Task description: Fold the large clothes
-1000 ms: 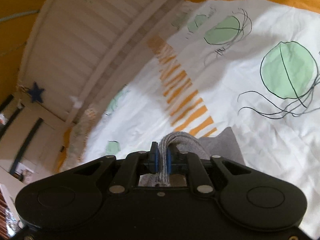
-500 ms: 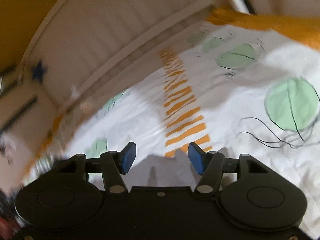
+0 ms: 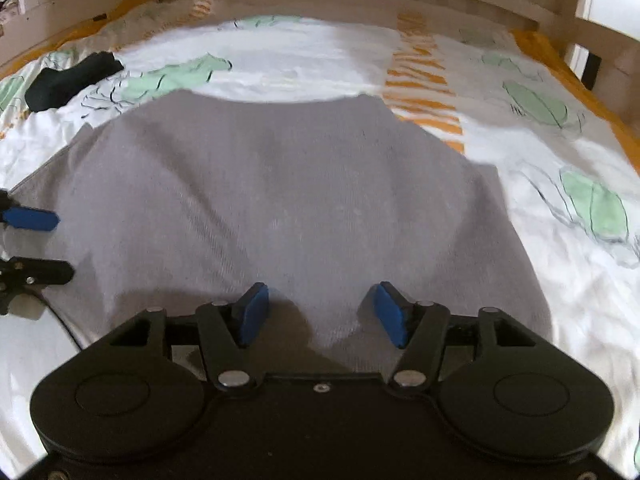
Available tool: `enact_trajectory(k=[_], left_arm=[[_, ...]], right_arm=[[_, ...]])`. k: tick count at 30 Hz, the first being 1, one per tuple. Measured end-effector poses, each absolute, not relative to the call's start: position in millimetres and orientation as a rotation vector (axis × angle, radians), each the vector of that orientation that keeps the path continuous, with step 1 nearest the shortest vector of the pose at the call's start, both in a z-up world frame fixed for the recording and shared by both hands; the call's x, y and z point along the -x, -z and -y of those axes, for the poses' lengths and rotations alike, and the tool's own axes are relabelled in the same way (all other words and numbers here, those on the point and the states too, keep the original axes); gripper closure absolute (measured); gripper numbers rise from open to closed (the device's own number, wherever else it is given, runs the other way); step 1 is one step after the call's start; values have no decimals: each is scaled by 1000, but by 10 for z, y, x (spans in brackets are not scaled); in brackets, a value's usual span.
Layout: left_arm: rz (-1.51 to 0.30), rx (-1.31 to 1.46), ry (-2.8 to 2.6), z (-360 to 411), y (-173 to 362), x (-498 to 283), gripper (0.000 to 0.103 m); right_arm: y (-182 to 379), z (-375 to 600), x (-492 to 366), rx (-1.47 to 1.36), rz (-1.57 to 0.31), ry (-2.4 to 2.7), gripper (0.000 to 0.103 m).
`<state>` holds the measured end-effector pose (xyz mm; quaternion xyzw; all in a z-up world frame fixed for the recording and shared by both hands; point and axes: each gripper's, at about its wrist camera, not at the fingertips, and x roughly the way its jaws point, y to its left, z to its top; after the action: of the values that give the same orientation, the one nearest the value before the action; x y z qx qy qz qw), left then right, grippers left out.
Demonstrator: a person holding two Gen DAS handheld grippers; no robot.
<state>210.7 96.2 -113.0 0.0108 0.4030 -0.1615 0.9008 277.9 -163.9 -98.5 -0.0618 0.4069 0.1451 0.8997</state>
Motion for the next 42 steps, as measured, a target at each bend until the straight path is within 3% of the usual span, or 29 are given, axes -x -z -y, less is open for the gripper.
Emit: enact_trajectory(k=[4,9,17,24,28,32,38,42], left_arm=[[-831,17,324,-1006,1112,-2078,31],[-821,11,318,-975,1140,-2078,31],[-820,22,322,-978,1144,-2104,31],[-809,44,331,-1002,1133,-2076,30],[-814,88,342,-1035,1104,-2064,27],[-834,179,341,-1092,1008,-2100,25],[-820,291,350,-1064,734,-2217,8],[-814,278,364,-873,582,-2430,8]], right_arm=[[897,1692,-2813,62,-832,-277,40],[583,1420,-2608,71,-627,-369,40],[1011,1002,-3054,140,-741,-334,41],[786,1112,-2852,121,-707,-349,39],[1007,1281,-2702,123,-833,-327,32],[949,1479,-2691,29,-831,-368,32],[637,1923,-2777,-193,-697,-383,27],[585,2224,-3023,-265,-673,-379,22]])
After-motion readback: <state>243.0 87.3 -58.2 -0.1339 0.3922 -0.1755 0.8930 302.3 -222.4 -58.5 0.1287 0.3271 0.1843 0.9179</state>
